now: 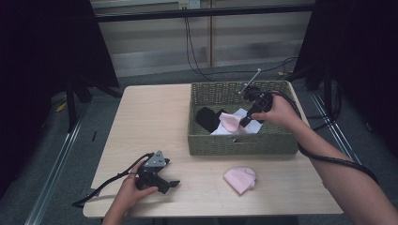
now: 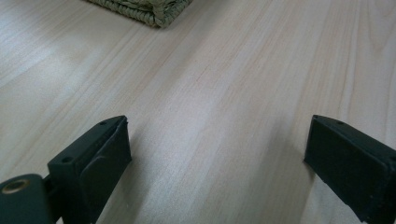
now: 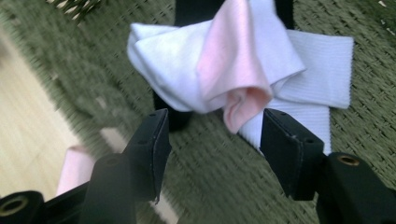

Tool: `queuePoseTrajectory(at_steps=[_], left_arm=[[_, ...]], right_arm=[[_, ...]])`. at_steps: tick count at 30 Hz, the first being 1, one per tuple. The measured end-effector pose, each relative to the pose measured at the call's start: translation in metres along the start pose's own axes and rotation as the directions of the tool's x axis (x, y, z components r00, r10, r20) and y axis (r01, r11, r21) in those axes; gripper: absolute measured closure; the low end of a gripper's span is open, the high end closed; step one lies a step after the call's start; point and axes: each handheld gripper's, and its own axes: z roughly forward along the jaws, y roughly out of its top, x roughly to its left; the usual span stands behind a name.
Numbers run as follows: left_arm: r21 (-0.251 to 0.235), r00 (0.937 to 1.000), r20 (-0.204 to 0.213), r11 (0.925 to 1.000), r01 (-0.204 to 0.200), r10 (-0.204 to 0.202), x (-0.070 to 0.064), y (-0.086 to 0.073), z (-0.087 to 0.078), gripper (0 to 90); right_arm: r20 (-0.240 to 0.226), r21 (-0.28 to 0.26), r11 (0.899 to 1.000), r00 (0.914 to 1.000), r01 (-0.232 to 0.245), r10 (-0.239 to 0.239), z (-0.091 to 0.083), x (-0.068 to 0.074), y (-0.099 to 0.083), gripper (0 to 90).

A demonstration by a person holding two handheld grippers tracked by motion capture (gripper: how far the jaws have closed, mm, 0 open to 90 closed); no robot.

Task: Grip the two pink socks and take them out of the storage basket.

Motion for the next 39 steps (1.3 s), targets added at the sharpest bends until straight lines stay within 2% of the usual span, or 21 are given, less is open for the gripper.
queuePoseTrajectory(at_steps=[3,5,9,11,17,19,20,21,22,23,24,25,27,30,31,32,34,39], left_arm=[[0.0,1.0,0.0,1.0,0.0,0.0,0.0,0.0,0.0,6.4],[0.0,1.0,0.0,1.0,0.0,0.0,0.0,0.0,0.0,6.4],[0.0,1.0,0.001,1.0,0.0,0.0,0.0,0.0,0.0,6.4],[-0.005,1.0,0.0,1.0,0.001,-0.001,0.0,0.0,0.0,6.4],[-0.007,1.0,0.002,1.0,0.001,-0.001,0.0,0.0,0.0,6.3],[0.0,1.0,0.001,1.0,-0.003,0.003,0.0,0.0,0.0,6.3],[0.0,1.0,0.001,1.0,-0.003,0.003,0.0,0.0,0.0,6.3],[-0.001,1.0,0.003,1.0,-0.003,0.003,0.0,0.0,0.0,6.3],[-0.001,1.0,0.003,1.0,-0.003,0.003,0.0,0.0,0.0,6.3],[-0.005,1.0,0.002,1.0,0.001,-0.001,0.0,0.0,0.0,6.3],[-0.003,1.0,0.003,1.0,-0.002,0.002,0.0,0.0,0.0,6.3],[-0.007,1.0,0.002,1.0,0.001,-0.001,0.0,0.0,0.0,6.3],[0.0,1.0,0.002,1.0,-0.001,0.001,0.0,0.0,0.0,6.3],[-0.004,1.0,0.004,1.0,0.0,0.0,0.0,0.0,0.0,6.3],[-0.002,1.0,0.003,1.0,0.0,0.0,0.0,0.0,0.0,6.3],[-0.003,1.0,0.004,1.0,0.0,0.0,0.0,0.0,0.0,6.3],[-0.004,1.0,0.003,1.0,0.0,0.0,0.0,0.0,0.0,6.3],[-0.002,1.0,0.003,1.0,0.0,0.0,0.0,0.0,0.0,6.3]], right_arm=[[0.004,-0.005,1.0,0.9998,-0.018,0.018,0.01,-0.006,0.005,42.2],[0.0,0.0,1.0,1.0,-0.006,0.006,0.012,-0.008,0.006,42.3],[-0.001,-0.011,0.999,0.9995,-0.032,0.032,0.025,-0.013,0.014,42.1],[0.004,-0.01,1.0,0.9996,-0.03,0.03,0.032,-0.015,0.017,42.2],[-0.009,0.003,0.998,0.9984,-0.056,0.056,0.052,-0.023,0.018,42.6],[-0.014,0.019,0.998,0.9983,-0.056,0.057,0.059,-0.024,0.018,50.0],[-0.014,0.019,0.998,0.9983,-0.056,0.057,0.059,-0.024,0.018,50.0],[-0.026,0.039,0.998,0.9984,-0.05,0.051,0.062,-0.023,0.018,62.6],[-0.026,0.039,0.998,0.9984,-0.05,0.051,0.062,-0.023,0.018,62.6],[-0.032,0.05,0.998,0.999,-0.03,0.032,0.062,-0.023,0.017,74.0],[-0.049,0.053,0.998,0.9976,-0.045,0.048,0.061,-0.022,0.017,76.0],[-0.053,0.052,0.998,0.9977,-0.04,0.043,0.059,-0.022,0.017,76.9],[-0.058,0.07,0.997,0.9973,-0.041,0.045,0.054,-0.02,0.016,78.3],[-0.061,0.064,0.998,0.9976,-0.03,0.033,0.047,-0.019,0.015,78.4],[-0.058,0.062,0.998,0.9977,-0.031,0.035,0.042,-0.018,0.015,78.4],[-0.06,0.048,0.999,0.998,-0.018,0.021,0.03,-0.017,0.014,78.4],[-0.064,0.037,0.999,0.9977,-0.022,0.024,0.026,-0.016,0.014,78.4],[-0.062,0.047,0.999,0.998,-0.006,0.009,0.003,-0.009,0.012,78.4]])
